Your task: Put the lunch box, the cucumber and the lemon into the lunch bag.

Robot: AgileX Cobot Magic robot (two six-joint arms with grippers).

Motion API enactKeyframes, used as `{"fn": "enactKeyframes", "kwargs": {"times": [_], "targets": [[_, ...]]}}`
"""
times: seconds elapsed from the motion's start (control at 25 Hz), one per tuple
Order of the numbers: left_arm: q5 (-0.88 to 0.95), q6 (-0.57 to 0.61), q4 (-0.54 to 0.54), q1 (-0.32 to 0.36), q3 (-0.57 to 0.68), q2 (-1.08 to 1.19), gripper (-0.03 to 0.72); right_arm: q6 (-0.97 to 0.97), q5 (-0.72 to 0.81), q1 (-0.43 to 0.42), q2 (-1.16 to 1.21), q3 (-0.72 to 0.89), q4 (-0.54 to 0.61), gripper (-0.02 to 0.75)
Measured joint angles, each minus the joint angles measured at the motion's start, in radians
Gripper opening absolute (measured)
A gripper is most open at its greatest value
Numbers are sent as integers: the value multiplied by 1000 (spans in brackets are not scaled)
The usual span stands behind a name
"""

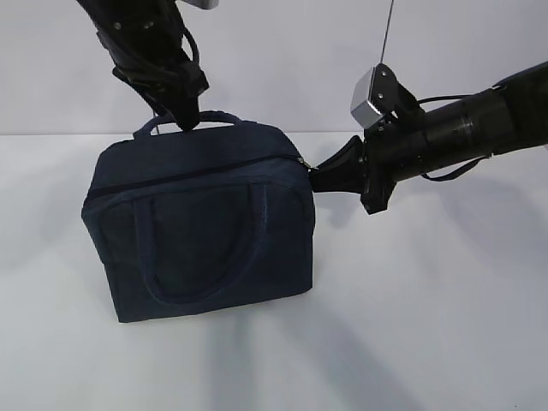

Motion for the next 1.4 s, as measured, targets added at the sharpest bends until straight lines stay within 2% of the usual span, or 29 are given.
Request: {"fn": "enactKeyframes", "kwargs": {"times": [0.28,0.6,1.0,1.24,1.32,1.4], "targets": [[0,92,-41,0,-15,10,340,0,0,0,0,0,0,-13],[0,116,-123,0,-25,10,340,0,0,0,0,0,-2,-13],[0,218,-127,0,-25,12,340,0,0,0,0,0,-2,-13],[0,227,-127,0,-25,12,331,0,-2,0,0,0,-2,-13],[0,227,-127,0,-25,12,346,-2,-2,0,0,0,-2,-13],[0,227,-127,0,-25,12,405,-2,-4,0,0,0,-2,-13]]}}
